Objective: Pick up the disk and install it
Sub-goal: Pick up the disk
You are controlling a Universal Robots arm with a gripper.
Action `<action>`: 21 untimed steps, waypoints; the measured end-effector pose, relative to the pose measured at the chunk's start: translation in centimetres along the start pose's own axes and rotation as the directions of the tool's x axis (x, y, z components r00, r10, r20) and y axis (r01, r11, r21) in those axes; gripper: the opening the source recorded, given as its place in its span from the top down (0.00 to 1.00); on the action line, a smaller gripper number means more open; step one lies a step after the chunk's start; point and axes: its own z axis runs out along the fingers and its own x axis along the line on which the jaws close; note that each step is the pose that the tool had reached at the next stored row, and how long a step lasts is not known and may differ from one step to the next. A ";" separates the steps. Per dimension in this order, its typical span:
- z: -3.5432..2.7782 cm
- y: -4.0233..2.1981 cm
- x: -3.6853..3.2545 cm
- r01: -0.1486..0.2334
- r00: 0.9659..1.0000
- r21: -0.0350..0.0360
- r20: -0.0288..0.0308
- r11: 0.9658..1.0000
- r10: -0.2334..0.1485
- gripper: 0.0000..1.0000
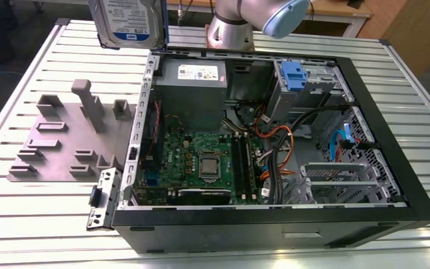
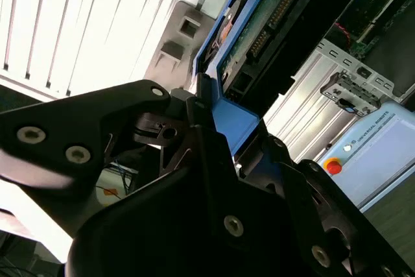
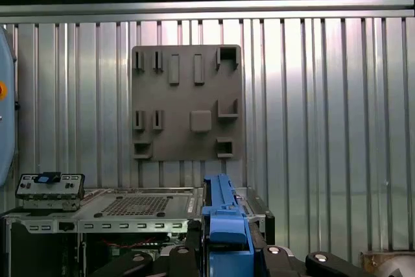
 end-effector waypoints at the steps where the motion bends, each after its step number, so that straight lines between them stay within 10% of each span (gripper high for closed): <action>1: 0.00 -0.05 0.00 0.000 1.000 0.000 0.000 1.000 0.000 0.63; 21: 0.05 -1.08 -0.04 0.000 1.000 0.000 0.000 1.000 0.000 0.63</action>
